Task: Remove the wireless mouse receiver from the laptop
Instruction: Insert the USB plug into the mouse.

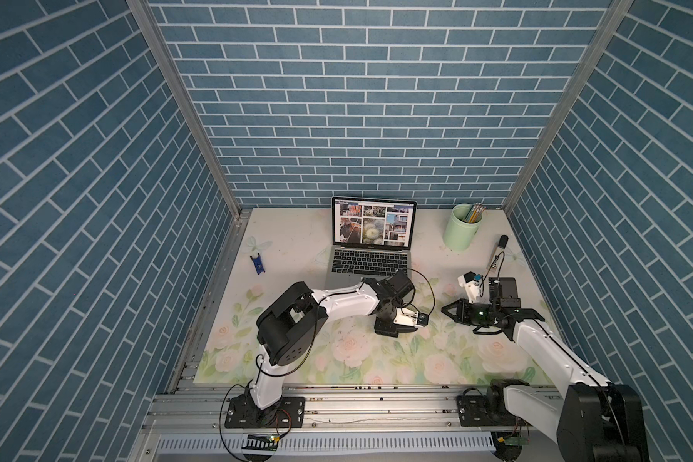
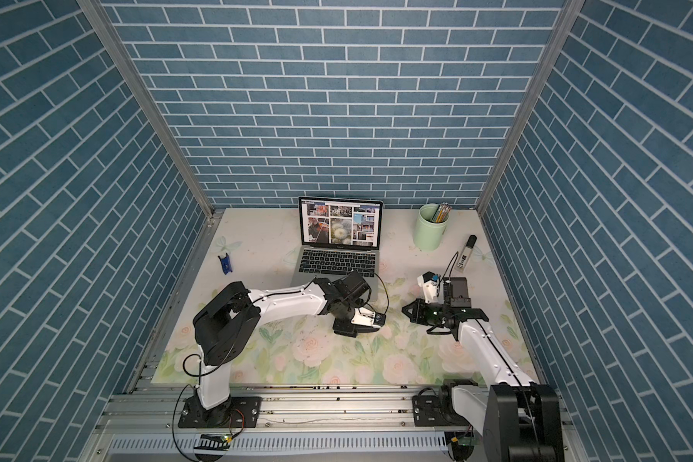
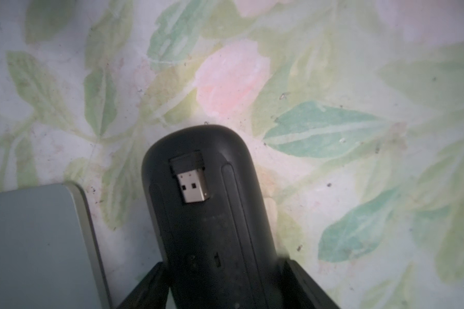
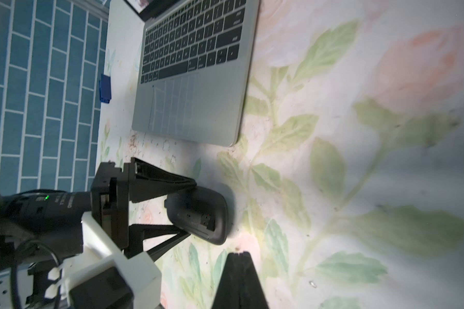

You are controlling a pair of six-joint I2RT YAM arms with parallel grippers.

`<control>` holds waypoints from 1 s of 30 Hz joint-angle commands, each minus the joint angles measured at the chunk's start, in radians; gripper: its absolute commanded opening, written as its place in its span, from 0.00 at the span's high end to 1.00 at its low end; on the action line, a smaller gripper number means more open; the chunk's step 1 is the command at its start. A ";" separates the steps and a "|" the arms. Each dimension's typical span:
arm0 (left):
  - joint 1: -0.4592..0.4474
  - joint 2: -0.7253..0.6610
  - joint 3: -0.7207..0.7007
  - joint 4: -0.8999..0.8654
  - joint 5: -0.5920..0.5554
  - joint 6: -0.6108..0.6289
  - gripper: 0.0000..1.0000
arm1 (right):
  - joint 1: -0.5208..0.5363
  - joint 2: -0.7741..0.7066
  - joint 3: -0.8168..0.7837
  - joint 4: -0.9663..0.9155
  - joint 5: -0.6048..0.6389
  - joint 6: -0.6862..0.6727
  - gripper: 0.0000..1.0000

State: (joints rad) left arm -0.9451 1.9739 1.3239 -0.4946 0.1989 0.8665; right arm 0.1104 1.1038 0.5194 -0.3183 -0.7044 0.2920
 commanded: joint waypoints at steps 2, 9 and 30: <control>0.005 0.021 -0.002 -0.004 -0.003 -0.015 0.37 | 0.087 0.046 -0.006 0.049 -0.058 0.018 1.00; 0.006 0.016 -0.002 -0.004 0.006 -0.037 0.45 | 0.121 0.079 -0.010 0.086 -0.084 0.031 1.00; 0.000 0.011 -0.012 -0.009 0.008 -0.069 0.45 | 0.208 0.207 -0.056 0.336 -0.124 0.155 1.00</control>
State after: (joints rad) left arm -0.9447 1.9739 1.3239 -0.4873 0.2028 0.8074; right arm 0.3103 1.2865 0.4389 -0.0307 -0.8165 0.4240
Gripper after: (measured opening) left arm 0.615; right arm 0.042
